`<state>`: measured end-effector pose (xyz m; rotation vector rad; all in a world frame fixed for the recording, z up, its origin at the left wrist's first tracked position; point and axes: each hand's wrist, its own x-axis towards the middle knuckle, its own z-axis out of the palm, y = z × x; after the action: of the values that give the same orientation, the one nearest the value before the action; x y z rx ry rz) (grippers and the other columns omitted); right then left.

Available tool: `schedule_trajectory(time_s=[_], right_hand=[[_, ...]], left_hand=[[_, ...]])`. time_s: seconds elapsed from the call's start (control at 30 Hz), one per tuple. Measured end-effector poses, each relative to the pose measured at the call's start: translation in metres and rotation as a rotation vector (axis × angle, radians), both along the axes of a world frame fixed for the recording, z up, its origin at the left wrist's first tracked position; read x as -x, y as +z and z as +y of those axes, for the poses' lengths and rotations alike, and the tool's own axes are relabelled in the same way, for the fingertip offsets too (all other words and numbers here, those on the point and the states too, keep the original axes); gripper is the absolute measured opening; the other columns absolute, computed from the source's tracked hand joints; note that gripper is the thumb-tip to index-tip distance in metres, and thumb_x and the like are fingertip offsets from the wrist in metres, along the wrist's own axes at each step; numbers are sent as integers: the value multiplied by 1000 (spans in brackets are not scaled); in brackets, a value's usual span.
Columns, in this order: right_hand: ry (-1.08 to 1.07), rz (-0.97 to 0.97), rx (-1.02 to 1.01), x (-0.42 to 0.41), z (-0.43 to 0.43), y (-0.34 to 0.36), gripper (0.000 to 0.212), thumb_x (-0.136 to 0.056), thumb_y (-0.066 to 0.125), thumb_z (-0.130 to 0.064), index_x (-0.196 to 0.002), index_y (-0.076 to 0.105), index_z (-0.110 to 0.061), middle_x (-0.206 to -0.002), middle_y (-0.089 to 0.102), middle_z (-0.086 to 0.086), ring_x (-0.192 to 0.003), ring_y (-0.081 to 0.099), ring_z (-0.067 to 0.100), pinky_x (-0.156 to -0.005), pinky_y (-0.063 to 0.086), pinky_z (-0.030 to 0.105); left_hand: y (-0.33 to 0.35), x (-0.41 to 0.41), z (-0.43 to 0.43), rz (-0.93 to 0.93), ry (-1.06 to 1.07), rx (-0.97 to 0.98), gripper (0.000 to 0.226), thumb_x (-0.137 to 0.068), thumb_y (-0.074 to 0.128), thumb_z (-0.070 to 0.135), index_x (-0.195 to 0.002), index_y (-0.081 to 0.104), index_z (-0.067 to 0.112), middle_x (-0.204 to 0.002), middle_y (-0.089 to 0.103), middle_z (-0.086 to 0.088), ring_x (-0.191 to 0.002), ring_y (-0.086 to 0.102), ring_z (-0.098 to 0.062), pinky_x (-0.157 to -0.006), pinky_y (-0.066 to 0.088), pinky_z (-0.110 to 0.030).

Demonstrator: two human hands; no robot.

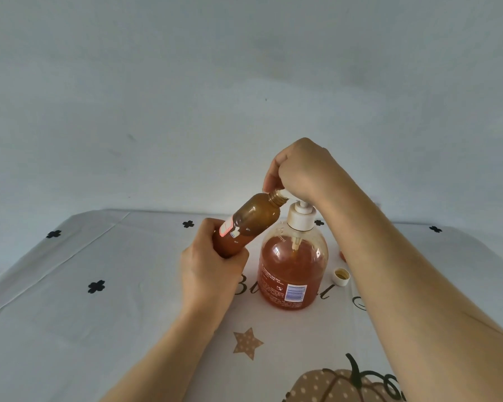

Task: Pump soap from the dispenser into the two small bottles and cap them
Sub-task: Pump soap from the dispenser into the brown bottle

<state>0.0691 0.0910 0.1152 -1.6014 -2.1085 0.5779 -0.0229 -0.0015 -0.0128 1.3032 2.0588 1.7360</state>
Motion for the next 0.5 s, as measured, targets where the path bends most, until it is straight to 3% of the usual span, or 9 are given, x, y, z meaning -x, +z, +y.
schedule_trajectory(time_s=[0.17, 0.27, 0.4, 0.5], right_hand=[[-16, -18, 2, -2, -3, -7, 29, -81, 52, -3, -98, 72, -13, -97, 70, 8, -90, 65, 29, -83, 57, 42], [-3, -10, -1, -1, -5, -5, 29, -80, 52, -2, -89, 75, -16, -94, 72, 6, -88, 66, 28, -84, 57, 42], [-44, 37, -120, -5, -13, 4, 33, -79, 48, -1, -84, 76, -17, -88, 73, 2, -84, 68, 24, -79, 58, 38], [-54, 18, -218, -6, -16, 10, 31, -79, 51, 0, -87, 75, -17, -88, 73, 1, -84, 69, 23, -77, 56, 33]], left_hand=[[-1, 1, -1, 1, -5, 38, 21, -73, 69, 3, -84, 58, 18, -60, 57, 7, -62, 55, 11, -50, 40, -5], [0, 2, 1, 1, 3, 41, 20, -74, 71, 7, -80, 56, 19, -58, 57, 6, -62, 55, 9, -50, 39, -5], [-2, 0, 2, 62, 1, 51, 27, -76, 76, 36, -76, 50, 28, -58, 56, 10, -55, 55, -8, -49, 39, -18], [-2, -1, 2, 123, 19, 68, 31, -75, 72, 50, -75, 48, 30, -56, 55, 11, -56, 54, -7, -51, 40, -27]])
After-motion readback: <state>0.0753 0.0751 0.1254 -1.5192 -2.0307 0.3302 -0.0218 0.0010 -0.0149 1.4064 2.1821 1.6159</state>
